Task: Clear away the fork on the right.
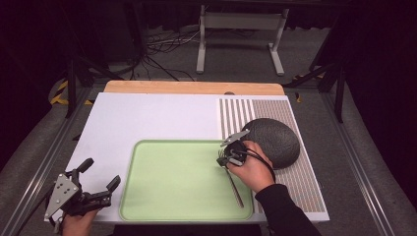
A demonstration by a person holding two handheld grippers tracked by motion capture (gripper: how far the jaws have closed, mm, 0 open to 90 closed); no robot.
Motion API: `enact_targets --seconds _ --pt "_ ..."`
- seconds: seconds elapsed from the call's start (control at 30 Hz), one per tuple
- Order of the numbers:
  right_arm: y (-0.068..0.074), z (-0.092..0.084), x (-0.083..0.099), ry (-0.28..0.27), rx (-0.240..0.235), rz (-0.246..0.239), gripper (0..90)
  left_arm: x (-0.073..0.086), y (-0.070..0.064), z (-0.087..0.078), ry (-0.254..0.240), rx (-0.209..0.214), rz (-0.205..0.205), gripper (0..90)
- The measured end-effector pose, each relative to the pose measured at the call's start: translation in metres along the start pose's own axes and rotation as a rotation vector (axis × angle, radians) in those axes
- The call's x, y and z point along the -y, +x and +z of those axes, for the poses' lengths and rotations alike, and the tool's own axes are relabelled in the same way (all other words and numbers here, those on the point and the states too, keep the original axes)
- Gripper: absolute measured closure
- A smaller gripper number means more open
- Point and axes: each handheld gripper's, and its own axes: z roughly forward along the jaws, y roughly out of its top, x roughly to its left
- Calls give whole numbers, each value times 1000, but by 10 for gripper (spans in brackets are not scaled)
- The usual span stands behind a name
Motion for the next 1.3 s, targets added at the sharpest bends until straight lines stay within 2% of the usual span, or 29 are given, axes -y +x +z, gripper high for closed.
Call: enact_targets --seconds 0.5,0.73,1.3 --pt "1 10 2 47 -2 -10 900 0 0 0 4 2 2 4" --pt "3 11 0 56 17 -22 900 0 0 0 4 2 0 4" --pt "-12 4 6 60 61 6 900 0 0 0 5 2 2 4"
